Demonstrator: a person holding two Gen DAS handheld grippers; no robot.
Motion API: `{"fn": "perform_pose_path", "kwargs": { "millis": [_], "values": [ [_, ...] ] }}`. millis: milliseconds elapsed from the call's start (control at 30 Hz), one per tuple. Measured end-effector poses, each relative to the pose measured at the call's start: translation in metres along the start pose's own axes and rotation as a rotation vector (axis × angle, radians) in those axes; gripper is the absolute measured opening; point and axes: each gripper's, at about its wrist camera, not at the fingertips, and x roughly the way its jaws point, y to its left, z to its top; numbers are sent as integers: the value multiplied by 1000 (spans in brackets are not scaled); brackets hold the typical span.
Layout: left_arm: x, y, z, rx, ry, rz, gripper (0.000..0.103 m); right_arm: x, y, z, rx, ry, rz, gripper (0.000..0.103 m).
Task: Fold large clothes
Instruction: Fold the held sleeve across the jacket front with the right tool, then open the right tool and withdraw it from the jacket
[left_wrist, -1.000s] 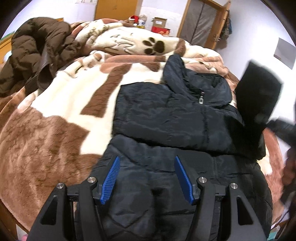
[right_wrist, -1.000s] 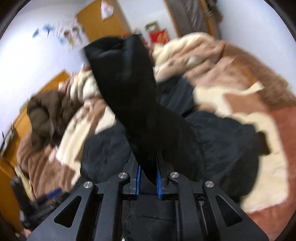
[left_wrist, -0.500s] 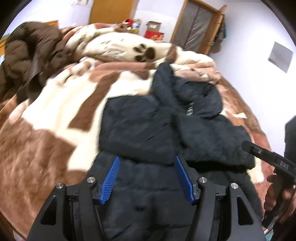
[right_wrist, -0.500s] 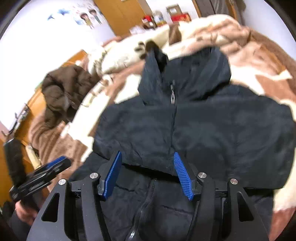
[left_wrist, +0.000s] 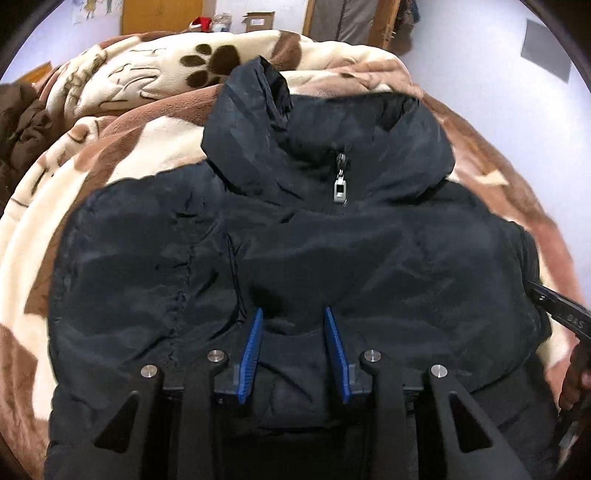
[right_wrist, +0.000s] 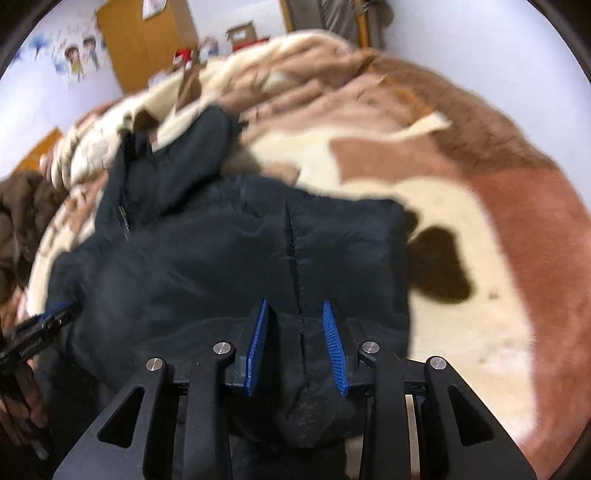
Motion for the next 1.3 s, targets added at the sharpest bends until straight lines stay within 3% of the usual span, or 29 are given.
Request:
{"fn": "perform_pose_path", "kwargs": {
  "millis": [100,200,333,400,500,600,667,867,967,1067,1133,1200,1300],
  "values": [
    [6,-8,-12,59,-17,25,36,19,3,-10,-22,-1,-30,31],
    [9,-4,-12,26,-4,1,36,24,7,-9,-42,11,-53,31],
    [-9,-3,2,33,19,-1,36,-4,2,4,-5,10,-39,30],
    [-30,1,15,18,-34,-41,36,-28,-3,18,20,-64,-2,30],
    [-39,0,37,43,-103,-22,36,-32,-1,42,28,-90,7,30],
    [-3,3,45,50,-16,17,36,4,3,54,15,-4,-23,30],
    [21,6,40,60,16,29,38,28,4,51,3,47,-31,30],
    [32,5,32,70,-1,42,38,40,16,42,-35,43,-82,30],
    [12,7,42,81,1,47,38,11,19,46,-25,23,-78,30],
    [-30,9,36,71,-58,6,38,-31,25,38,-1,-55,-11,30],
    [-49,10,24,69,-86,-13,38,-49,31,23,3,-59,15,30],
    [-50,11,10,65,-62,-15,38,-53,38,7,1,-50,37,30],
    [-22,13,-3,61,21,16,38,-25,47,-11,-24,34,19,30]
  ]
}}
